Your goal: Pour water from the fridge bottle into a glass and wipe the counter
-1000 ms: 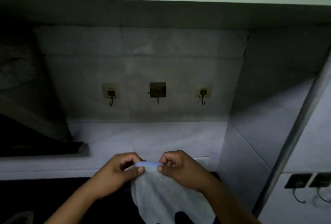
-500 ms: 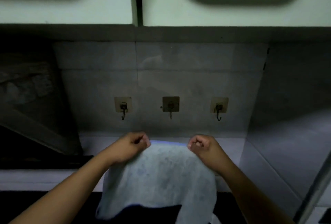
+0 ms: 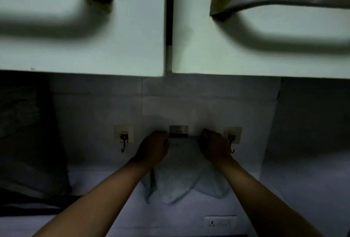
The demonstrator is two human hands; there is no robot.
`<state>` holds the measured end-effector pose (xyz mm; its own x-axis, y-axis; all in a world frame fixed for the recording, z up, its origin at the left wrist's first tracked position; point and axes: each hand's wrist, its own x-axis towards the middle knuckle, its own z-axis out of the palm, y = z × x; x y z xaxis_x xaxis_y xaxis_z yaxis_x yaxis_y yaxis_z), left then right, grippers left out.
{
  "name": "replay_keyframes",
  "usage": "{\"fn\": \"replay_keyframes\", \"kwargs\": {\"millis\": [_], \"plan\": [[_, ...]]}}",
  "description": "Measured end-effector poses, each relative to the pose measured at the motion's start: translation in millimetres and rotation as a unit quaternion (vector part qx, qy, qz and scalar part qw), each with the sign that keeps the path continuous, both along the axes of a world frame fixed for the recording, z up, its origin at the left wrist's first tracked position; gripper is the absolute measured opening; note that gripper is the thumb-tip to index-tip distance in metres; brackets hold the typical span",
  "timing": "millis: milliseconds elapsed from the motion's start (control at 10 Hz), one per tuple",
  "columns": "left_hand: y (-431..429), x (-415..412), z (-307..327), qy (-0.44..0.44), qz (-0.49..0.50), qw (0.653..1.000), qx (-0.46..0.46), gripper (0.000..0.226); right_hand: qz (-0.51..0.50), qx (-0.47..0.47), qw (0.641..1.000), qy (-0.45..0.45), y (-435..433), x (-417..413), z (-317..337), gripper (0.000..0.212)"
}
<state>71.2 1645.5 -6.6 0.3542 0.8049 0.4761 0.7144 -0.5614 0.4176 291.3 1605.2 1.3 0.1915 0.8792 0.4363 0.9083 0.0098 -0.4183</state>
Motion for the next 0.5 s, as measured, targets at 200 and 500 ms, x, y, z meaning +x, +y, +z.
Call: {"fn": "replay_keyframes", "kwargs": {"millis": [200,500], "plan": [[-6,26,-39,-0.014,0.013,0.981,-0.193,0.031,0.017,-0.166,0.986,-0.004,12,-21,-72,0.037],[-16,18,-56,0.014,0.044,0.989,-0.144,0.033,0.033,-0.137,0.99,0.002,11,-20,-83,0.031]]}}
